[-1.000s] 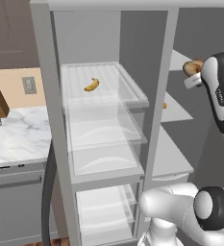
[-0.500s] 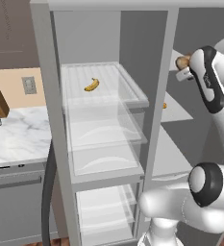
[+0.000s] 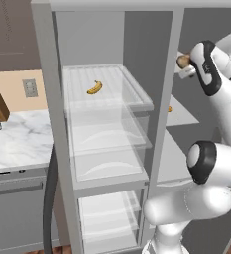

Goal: There's a chicken drumstick in the fridge that needs to be moved to the freezer for freezing. Pick up the chicken drumstick from the fridge, place it on any shelf in the freezer, and close the fridge and freezer doors when done.

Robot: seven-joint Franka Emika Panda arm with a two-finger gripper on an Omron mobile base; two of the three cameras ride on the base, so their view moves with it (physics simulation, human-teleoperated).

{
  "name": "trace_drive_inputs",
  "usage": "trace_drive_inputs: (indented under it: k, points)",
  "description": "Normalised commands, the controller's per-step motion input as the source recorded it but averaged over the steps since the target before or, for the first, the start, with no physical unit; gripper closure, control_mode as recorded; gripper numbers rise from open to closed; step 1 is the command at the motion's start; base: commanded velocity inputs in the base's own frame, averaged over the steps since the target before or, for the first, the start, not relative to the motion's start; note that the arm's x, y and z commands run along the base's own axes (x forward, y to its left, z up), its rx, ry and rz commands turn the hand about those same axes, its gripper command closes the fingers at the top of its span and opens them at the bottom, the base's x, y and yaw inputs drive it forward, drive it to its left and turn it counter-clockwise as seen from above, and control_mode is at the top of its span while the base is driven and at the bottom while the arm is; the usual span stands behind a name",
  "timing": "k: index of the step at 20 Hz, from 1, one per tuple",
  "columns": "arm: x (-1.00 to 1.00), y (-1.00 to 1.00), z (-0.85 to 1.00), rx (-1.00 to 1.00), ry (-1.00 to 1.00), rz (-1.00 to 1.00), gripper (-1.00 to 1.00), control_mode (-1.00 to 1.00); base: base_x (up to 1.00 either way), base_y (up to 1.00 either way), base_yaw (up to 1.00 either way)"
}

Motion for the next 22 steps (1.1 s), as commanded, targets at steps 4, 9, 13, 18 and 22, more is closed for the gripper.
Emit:
trace_drive_inputs:
  k: [4,9,13,18,22]
  points:
    - [0.51,-0.18,0.07,0.0,0.02,0.02,1.0,-1.0,0.0,0.0,0.0]
    - [0.5,-0.16,0.09,0.0,0.04,0.02,1.0,-1.0,0.0,0.0,0.0]
    - [0.52,-0.01,0.0,0.0,0.0,0.01,1.0,-1.0,0.0,0.0,0.0]
    - [0.42,-0.01,-0.09,0.0,0.0,0.02,1.0,-1.0,0.0,0.0,0.0]
    - [0.11,0.0,-0.35,0.0,0.0,0.01,1.0,-1.0,0.0,0.0,0.0]
